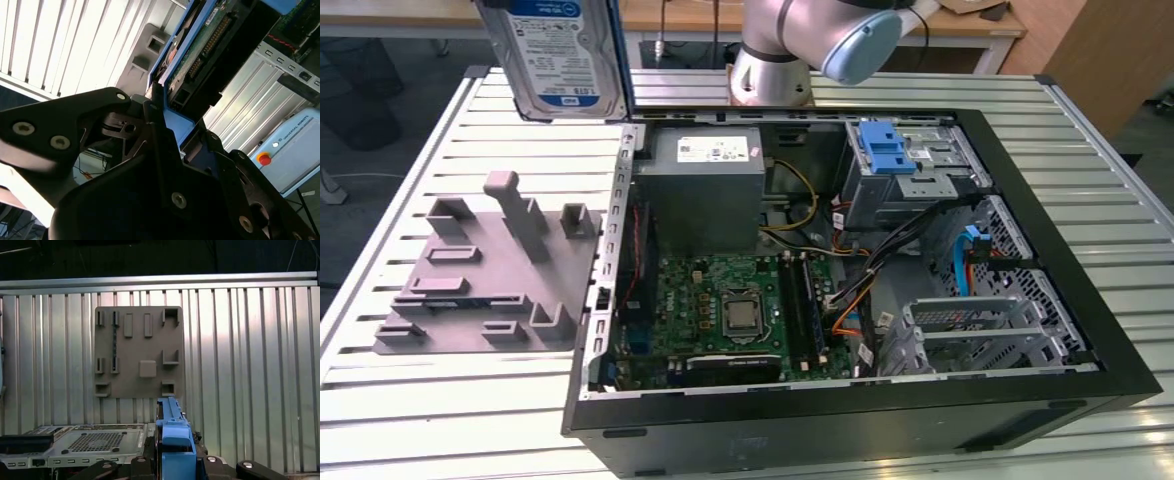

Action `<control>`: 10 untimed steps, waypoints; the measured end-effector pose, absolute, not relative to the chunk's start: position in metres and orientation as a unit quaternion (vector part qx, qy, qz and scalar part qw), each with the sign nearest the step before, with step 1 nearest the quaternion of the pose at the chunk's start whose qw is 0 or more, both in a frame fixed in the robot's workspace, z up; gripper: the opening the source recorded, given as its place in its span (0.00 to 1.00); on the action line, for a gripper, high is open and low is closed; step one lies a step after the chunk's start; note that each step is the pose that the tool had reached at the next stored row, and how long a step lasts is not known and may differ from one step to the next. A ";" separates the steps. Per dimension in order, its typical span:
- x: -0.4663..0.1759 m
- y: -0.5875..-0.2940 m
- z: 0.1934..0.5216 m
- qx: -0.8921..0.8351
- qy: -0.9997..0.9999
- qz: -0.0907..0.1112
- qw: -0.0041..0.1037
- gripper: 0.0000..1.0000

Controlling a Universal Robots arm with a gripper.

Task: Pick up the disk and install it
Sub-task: 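Pick up the disk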

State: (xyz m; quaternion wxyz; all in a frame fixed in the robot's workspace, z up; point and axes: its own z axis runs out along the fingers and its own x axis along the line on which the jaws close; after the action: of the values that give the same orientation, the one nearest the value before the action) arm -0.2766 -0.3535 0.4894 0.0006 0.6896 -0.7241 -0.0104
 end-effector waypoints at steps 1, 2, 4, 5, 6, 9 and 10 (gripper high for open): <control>-0.274 -0.354 0.489 0.690 -0.724 -0.010 0.001 0.36; -0.271 -0.354 0.489 0.690 -0.724 -0.010 0.000 0.36; -0.267 -0.354 0.489 0.690 -0.724 -0.009 0.000 0.36; -0.266 -0.354 0.489 0.690 -0.724 -0.008 0.001 0.36; -0.265 -0.354 0.489 0.690 -0.724 -0.007 0.001 0.36; -0.264 -0.354 0.490 0.690 -0.724 -0.007 0.001 0.36; -0.263 -0.354 0.491 0.690 -0.724 -0.007 0.001 0.36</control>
State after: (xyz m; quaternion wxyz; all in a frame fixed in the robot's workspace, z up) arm -0.2635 -0.3538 0.4912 0.0009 0.6896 -0.7241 -0.0074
